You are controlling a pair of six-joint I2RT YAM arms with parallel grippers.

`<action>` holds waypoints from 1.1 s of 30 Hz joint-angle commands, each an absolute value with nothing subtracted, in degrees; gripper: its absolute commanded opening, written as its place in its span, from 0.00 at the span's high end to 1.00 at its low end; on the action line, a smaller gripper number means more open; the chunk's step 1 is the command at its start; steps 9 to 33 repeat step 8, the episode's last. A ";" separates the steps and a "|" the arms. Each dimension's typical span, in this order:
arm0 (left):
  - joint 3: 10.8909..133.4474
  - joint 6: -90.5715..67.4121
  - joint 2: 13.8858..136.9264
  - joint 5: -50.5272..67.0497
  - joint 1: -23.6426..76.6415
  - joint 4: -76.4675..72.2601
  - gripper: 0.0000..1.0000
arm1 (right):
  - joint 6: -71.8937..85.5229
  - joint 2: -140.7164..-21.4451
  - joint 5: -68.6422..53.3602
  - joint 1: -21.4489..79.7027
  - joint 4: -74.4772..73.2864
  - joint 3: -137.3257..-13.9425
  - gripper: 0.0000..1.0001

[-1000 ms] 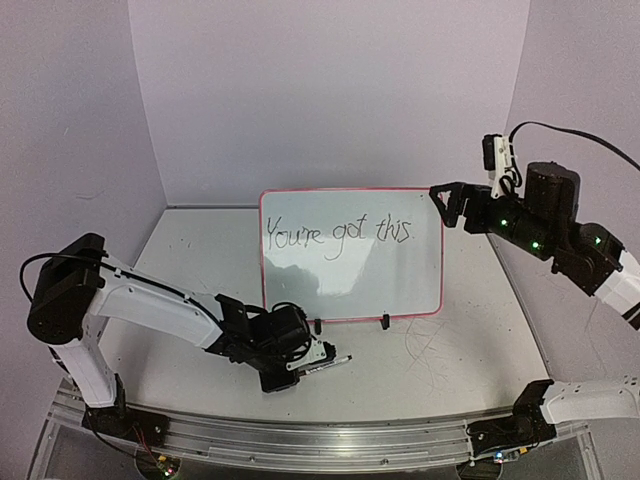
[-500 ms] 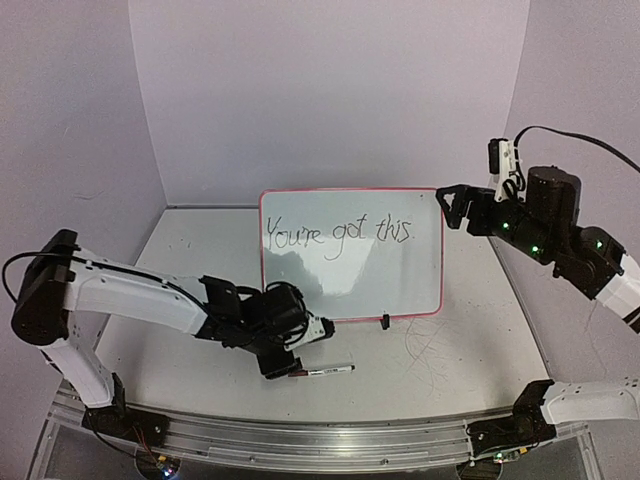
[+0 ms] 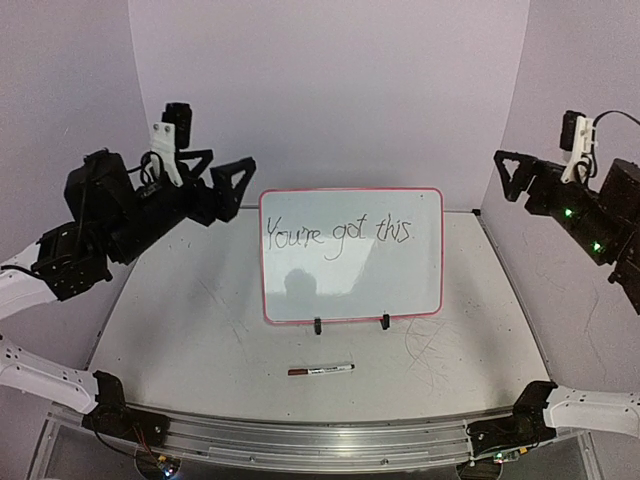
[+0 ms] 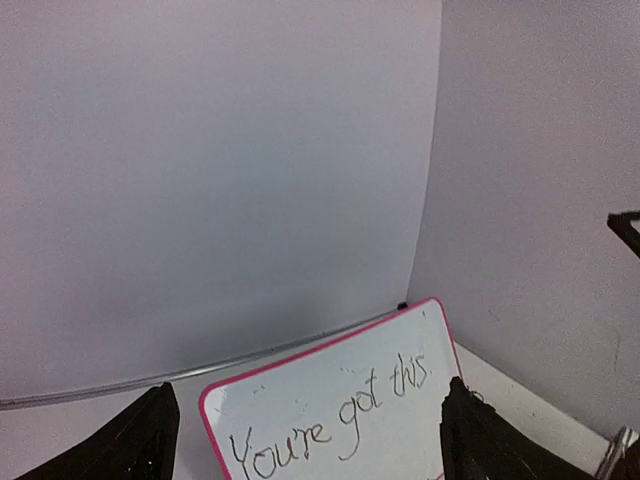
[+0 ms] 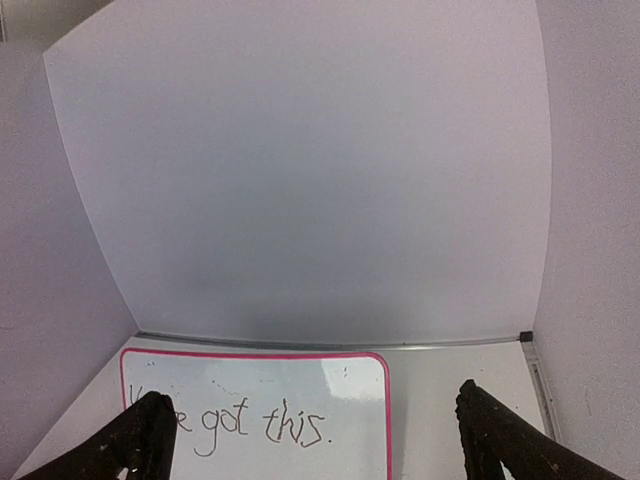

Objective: Write a sentence on the whiteboard
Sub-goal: Reset both arms

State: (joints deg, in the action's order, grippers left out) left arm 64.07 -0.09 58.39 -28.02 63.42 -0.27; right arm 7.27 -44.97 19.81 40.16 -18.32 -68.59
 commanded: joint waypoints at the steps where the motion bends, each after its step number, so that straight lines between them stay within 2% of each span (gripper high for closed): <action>1: 68.41 0.90 56.93 -38.47 63.37 -8.41 0.06 | 5.54 -44.79 21.22 40.18 -15.82 -72.05 0.02; 5: 68.77 2.49 54.77 -39.42 63.40 -8.37 0.01 | 6.68 -43.94 21.39 40.20 -14.56 -71.36 0.02; 33: 68.70 2.43 53.15 -39.97 63.37 -8.22 0.01 | 8.17 -43.05 21.52 40.21 -12.71 -69.35 0.02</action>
